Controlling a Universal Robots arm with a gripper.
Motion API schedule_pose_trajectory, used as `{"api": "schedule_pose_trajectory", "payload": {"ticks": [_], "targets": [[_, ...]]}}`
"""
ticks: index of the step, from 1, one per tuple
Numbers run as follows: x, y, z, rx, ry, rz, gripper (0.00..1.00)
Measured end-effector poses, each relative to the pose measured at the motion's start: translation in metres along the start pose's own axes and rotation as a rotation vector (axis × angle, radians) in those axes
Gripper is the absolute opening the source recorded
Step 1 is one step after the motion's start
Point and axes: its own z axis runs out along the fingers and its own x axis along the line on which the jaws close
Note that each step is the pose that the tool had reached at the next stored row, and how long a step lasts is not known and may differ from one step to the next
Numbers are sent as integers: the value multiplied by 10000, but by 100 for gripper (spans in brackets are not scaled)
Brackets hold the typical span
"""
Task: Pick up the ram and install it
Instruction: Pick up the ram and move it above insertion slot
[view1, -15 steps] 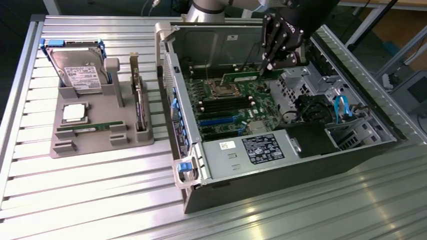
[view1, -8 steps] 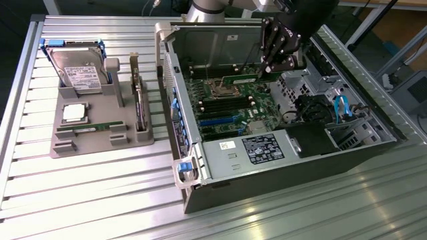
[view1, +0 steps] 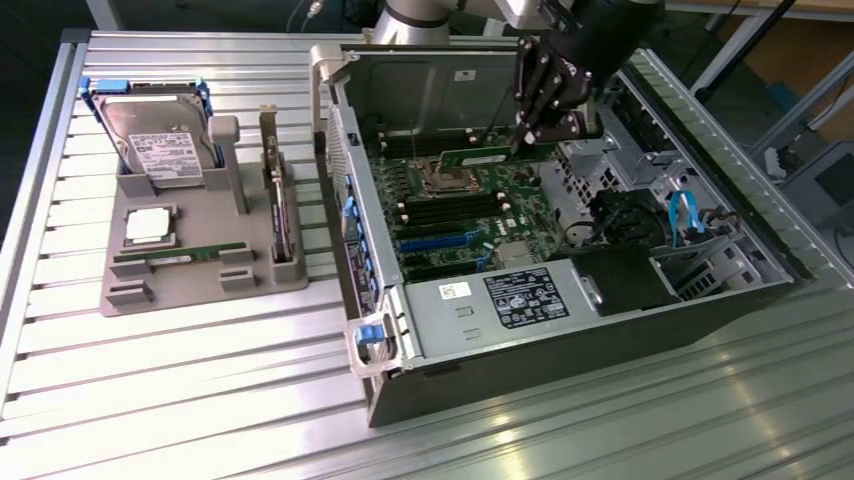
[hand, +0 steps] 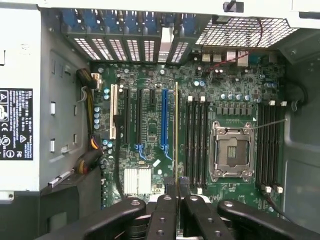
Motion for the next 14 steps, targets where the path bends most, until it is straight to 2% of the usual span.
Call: {"api": "schedule_pose_trajectory", "payload": {"ticks": [2,7,14], "targets": [[-49,-4,23,0,-1,0,12],[-63,-5,26,-1,0,1,12],[-284,-12,45,-10,28,2,12]]}}
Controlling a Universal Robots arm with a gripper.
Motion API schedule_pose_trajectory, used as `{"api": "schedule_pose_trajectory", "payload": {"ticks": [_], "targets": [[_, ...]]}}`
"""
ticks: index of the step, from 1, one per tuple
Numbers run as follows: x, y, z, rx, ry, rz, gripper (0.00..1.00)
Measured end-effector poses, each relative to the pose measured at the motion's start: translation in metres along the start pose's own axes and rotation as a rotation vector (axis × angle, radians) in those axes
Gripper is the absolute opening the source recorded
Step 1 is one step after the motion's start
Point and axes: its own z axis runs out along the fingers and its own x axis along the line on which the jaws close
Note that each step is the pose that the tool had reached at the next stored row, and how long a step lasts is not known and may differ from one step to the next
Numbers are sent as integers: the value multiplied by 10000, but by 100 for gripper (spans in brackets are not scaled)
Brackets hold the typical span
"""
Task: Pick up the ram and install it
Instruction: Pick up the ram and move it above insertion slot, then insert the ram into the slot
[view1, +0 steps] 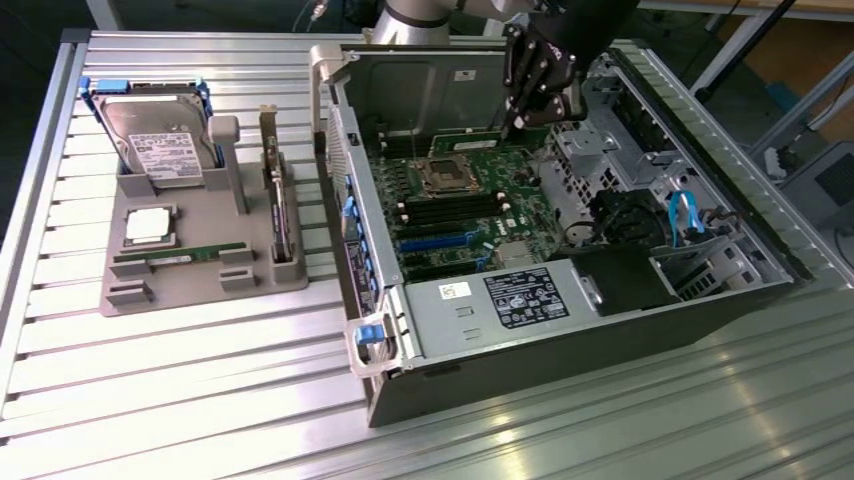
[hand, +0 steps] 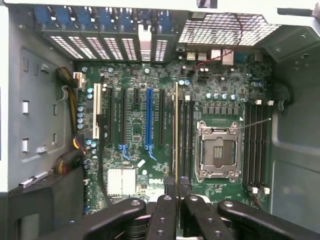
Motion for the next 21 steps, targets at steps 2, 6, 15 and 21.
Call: {"api": "schedule_pose_trajectory", "payload": {"ticks": [2,6,15,21], "targets": [[-58,-2,5,0,1,0,12],[-122,-4,11,0,2,-1,12],[-123,-4,12,0,0,0,12],[-121,-6,52,0,1,-1,12]]}}
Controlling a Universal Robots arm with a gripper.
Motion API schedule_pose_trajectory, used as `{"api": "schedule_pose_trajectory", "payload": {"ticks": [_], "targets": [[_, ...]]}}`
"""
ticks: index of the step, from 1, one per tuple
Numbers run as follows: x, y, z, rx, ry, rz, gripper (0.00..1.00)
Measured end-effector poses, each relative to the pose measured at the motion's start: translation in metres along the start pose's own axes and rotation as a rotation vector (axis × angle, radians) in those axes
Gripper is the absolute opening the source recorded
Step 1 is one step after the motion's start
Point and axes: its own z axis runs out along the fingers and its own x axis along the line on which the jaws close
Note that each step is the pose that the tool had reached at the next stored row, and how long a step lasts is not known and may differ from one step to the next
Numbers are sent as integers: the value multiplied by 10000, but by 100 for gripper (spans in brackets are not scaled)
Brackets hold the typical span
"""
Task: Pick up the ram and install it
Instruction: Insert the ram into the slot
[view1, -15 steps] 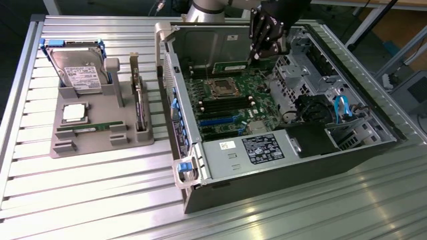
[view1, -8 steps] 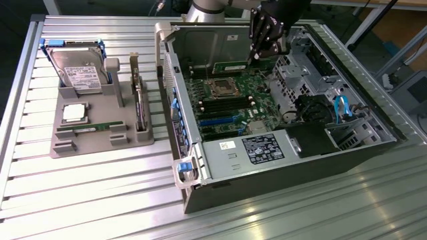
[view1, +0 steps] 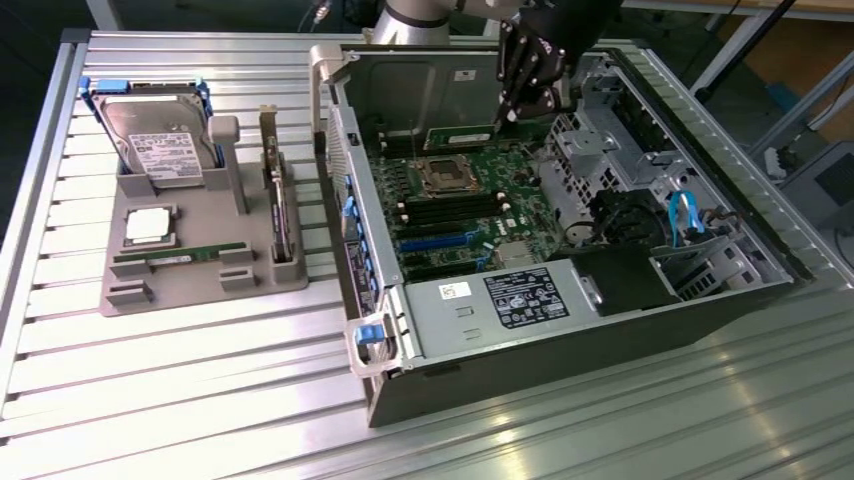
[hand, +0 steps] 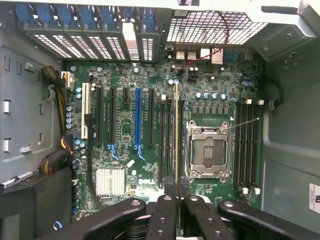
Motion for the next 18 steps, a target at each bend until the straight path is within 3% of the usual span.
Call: {"api": "schedule_pose_trajectory", "payload": {"ticks": [11,18], "targets": [[15,-15,326,0,0,1,12],[21,-22,474,0,0,0,12]]}}
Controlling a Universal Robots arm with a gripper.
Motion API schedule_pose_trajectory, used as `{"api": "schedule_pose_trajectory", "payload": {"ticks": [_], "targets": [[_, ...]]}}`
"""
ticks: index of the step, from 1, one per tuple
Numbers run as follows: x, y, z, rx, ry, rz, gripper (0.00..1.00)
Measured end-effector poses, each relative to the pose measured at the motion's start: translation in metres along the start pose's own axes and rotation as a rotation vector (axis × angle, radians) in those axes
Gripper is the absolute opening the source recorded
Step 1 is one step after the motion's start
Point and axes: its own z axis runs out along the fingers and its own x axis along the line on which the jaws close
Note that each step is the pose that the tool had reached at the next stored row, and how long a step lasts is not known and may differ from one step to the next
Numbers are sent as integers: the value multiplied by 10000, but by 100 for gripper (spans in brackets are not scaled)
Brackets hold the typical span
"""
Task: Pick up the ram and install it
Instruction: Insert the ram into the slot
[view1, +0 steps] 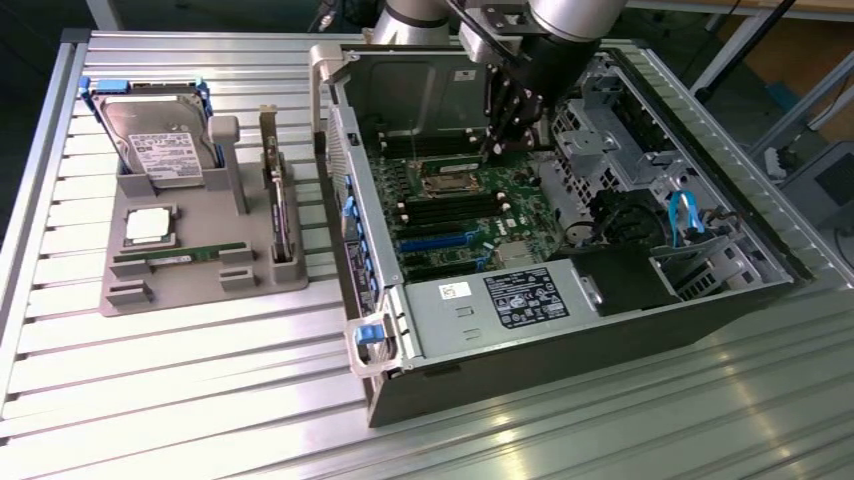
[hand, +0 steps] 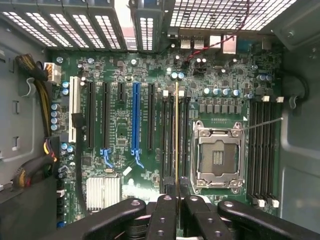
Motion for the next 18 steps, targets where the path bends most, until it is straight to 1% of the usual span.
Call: {"api": "schedule_pose_trajectory", "payload": {"ticks": [10,13,18], "targets": [[8,-9,189,0,0,0,12],[12,-13,281,0,-1,0,12],[17,-18,382,0,-1,0,12]]}}
